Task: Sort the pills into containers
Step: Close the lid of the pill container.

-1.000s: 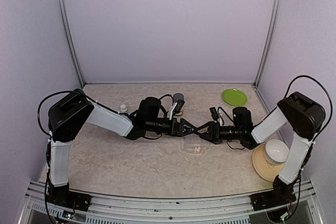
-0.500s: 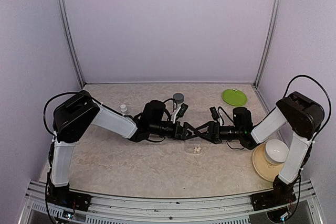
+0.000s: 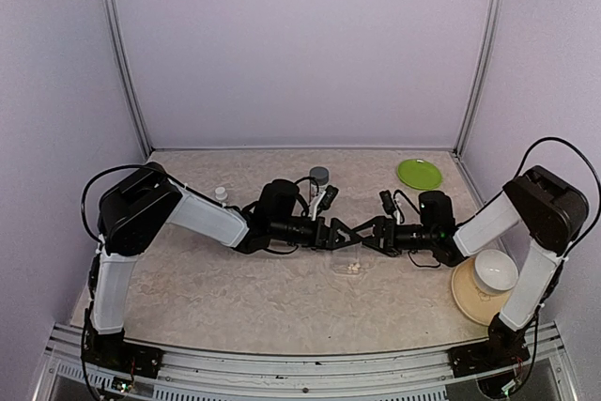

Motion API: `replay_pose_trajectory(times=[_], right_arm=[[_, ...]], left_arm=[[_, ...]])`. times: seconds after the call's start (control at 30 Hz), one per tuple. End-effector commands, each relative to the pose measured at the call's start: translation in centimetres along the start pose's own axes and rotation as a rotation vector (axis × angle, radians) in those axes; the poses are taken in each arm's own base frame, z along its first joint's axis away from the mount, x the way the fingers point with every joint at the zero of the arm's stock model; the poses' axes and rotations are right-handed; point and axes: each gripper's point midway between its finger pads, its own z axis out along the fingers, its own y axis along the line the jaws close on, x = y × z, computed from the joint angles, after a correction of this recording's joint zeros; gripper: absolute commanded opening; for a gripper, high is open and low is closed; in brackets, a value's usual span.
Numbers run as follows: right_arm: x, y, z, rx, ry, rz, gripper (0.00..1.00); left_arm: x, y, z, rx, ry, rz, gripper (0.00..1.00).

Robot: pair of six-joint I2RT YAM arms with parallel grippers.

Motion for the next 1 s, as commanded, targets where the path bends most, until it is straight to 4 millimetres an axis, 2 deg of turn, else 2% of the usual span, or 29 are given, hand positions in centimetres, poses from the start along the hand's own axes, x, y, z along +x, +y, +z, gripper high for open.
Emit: replay_pose_trajectory(times=[0.0, 0.1, 0.33, 0.97], right_arm=[[-1.1, 0.8, -1.0, 0.009, -0.047, -0.031, 1.00], [-1.4, 0.9, -1.4, 0.013, -0.064, -0.027, 1.00], [-1.3, -1.4, -2.4, 0.125, -0.073, -0.002, 1.00], [-1.6, -0.8, -3.0, 0.025, -0.094, 0.064, 1.00]], left_arm=[[1.1, 1.0, 1.0, -0.032, 0.030, -0.016, 0.87], [1.1, 1.0, 1.0, -0.032, 0.031, -0.015, 0.87], [1.1, 1.1, 1.0, -0.032, 0.029, -0.014, 0.87], [0.8, 0.2, 1.7, -0.031, 0.047, -0.007, 0.86]])
